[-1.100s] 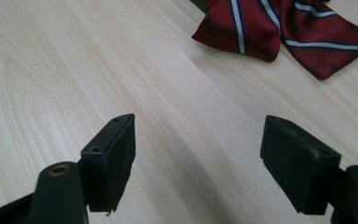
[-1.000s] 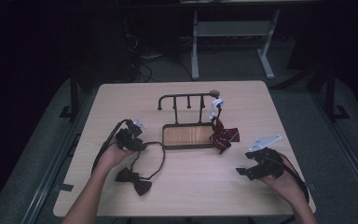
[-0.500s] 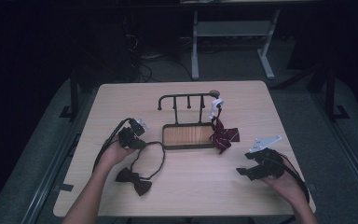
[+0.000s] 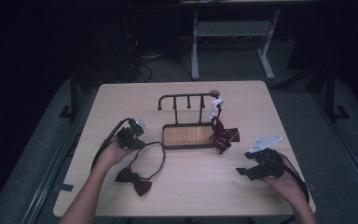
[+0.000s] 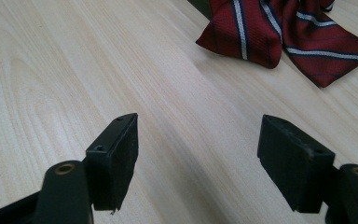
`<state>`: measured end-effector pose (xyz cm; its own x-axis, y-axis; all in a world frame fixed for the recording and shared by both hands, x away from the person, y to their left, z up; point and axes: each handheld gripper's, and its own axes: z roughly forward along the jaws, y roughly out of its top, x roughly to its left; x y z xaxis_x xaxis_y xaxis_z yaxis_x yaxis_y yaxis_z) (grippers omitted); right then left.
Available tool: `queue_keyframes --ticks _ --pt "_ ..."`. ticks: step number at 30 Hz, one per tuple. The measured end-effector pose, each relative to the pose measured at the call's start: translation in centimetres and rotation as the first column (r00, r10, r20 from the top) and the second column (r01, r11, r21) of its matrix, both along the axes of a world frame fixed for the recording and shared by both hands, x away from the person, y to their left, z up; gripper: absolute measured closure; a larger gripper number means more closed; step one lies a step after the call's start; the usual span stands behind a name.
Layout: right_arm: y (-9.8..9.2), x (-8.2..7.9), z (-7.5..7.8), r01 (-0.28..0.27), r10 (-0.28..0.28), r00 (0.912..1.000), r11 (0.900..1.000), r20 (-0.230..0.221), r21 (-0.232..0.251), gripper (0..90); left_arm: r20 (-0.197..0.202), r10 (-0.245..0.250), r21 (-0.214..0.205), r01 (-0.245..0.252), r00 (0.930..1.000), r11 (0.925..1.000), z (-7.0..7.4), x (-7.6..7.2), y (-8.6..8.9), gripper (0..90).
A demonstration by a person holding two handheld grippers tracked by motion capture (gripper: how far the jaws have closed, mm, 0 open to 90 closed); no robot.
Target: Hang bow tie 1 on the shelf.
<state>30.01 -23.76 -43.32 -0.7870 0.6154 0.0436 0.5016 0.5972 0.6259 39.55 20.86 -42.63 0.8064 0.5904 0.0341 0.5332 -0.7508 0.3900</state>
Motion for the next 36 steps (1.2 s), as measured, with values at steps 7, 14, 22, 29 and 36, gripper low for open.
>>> queue_keyframes --ticks 7,14,22,29,36 --pt "0.1 0.0 -0.1 -0.006 0.006 1.0000 1.0000 0.004 0.002 28.2 -0.017 -0.011 -0.022 0.011 0.9998 0.9997 0.6 -0.4 0.3 89.9" --pt "0.1 0.0 0.0 -0.003 0.003 1.0000 1.0000 0.006 0.008 28.2 -0.020 -0.042 -0.011 0.041 0.9989 0.9991 1.6 -0.9 0.1 90.0" --pt "0.1 0.0 0.0 -0.007 0.006 1.0000 0.9999 0.006 0.016 27.9 -0.028 -0.067 -0.035 0.066 0.9974 0.9972 2.5 -1.7 0.4 90.0" --pt "0.2 0.1 -0.1 -0.010 0.010 0.9999 0.9998 0.000 0.014 27.9 -0.029 -0.097 -0.043 0.095 0.9949 0.9945 3.4 -2.3 0.7 90.0" --pt "0.1 0.1 -0.1 -0.009 0.009 1.0000 0.9998 -0.001 0.018 27.8 -0.026 -0.120 -0.044 0.119 0.9925 0.9920 4.3 -2.6 0.9 89.9"
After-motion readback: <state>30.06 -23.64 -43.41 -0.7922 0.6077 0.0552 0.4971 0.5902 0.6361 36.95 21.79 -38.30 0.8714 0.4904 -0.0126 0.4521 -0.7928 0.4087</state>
